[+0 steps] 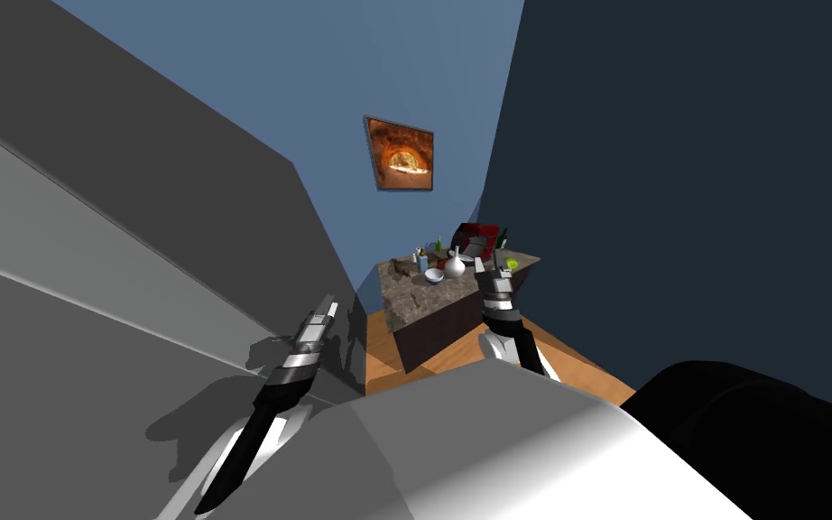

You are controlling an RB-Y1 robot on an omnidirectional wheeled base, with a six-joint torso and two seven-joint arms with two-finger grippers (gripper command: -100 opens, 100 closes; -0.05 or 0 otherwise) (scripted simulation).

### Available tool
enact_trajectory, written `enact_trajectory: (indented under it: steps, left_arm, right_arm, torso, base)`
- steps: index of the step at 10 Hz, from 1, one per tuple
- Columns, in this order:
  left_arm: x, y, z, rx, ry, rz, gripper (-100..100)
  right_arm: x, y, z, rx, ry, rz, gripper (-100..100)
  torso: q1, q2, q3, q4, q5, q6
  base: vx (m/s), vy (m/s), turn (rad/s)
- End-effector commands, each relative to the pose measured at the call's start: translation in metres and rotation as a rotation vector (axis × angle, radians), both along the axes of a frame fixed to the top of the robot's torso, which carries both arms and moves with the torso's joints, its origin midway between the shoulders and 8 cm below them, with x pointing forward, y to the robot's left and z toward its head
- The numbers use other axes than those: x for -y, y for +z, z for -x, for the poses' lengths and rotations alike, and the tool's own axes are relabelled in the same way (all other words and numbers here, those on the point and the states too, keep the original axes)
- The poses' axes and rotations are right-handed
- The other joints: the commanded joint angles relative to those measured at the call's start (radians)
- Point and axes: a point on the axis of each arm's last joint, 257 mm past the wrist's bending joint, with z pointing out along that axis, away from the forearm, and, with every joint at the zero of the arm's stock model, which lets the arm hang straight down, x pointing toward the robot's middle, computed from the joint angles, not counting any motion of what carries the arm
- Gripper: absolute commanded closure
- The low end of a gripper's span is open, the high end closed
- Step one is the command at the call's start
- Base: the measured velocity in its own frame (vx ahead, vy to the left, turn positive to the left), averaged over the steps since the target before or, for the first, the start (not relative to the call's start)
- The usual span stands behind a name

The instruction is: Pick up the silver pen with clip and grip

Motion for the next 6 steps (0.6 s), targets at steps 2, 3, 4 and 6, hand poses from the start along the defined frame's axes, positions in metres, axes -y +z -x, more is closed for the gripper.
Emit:
enact_trajectory:
  steps: [2, 3, 4, 6]
  left_arm:
    - [-0.002, -0.01, 0.001, -0.017, 0.005, -0.162, -100]
    - [-0.001, -0.011, 0.001, -0.02, -0.008, -0.185, -100]
    - [-0.004, -0.019, 0.001, -0.029, 0.002, -0.281, -100]
    - [-0.007, -0.028, 0.003, -0.04, 0.0, -0.399, -100]
  right_arm:
    - [0.0, 0.0, 0.0, 0.0, 0.0, 0.0, 0]
    - [0.0, 0.0, 0.0, 0.0, 0.0, 0.0, 0]
    - [0.0, 0.0, 0.0, 0.0, 0.0, 0.0, 0]
    - [0.0, 0.0, 0.0, 0.0, 0.0, 0.0, 0]
  torso:
    - [0.0, -0.001, 0.0, 0.0, 0.0, 0.0]
    - [0.0, -0.001, 0.0, 0.0, 0.0, 0.0]
    - [0.0, -0.001, -0.001, 0.0, 0.0, 0.0]
    - [-0.001, -0.001, -0.001, 0.0, 0.0, 0.0]
  base:
    - [-0.064, 0.043, -0.103]
    - [-0.054, 0.038, -0.084]
    - [-0.064, 0.033, -0.144]
    - [-0.07, 0.034, -0.137]
